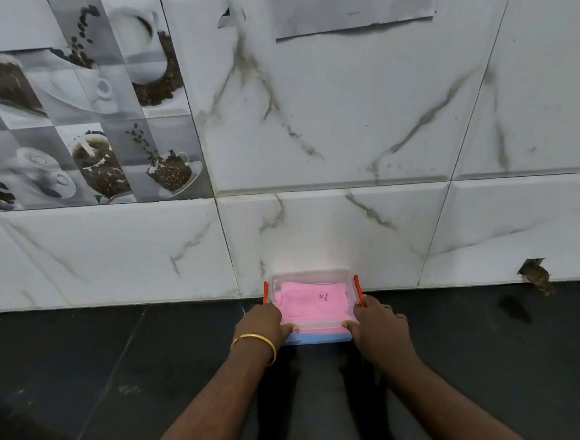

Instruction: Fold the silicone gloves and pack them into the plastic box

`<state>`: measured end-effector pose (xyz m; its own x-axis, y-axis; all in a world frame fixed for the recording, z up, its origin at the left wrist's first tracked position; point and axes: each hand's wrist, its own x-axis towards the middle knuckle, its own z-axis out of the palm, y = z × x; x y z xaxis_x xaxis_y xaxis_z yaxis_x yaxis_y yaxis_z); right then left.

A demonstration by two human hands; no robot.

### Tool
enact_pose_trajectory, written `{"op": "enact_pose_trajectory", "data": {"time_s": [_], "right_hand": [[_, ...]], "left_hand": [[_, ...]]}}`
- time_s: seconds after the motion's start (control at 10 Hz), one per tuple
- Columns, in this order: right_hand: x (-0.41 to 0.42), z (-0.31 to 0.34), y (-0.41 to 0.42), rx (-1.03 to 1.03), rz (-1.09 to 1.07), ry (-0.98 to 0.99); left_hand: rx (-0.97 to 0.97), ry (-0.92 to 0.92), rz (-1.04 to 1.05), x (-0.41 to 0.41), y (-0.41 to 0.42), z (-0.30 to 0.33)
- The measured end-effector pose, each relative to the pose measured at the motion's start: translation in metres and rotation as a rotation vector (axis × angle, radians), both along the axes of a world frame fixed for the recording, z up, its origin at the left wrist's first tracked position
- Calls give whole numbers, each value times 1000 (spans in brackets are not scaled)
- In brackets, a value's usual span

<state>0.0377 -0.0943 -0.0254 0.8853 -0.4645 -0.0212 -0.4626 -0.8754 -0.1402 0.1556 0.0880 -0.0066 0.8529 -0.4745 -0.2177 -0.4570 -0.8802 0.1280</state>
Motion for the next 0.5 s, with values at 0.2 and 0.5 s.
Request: {"op": "enact_pose_trajectory", "data": {"time_s": [0.2, 0.5], "right_hand": [[-8, 4, 8, 5, -16, 31], [-25, 20, 22, -145, -4, -245]], "left_hand": [[28, -46, -37, -11, 5, 6], [17, -332, -138, -35, 8, 28]]}}
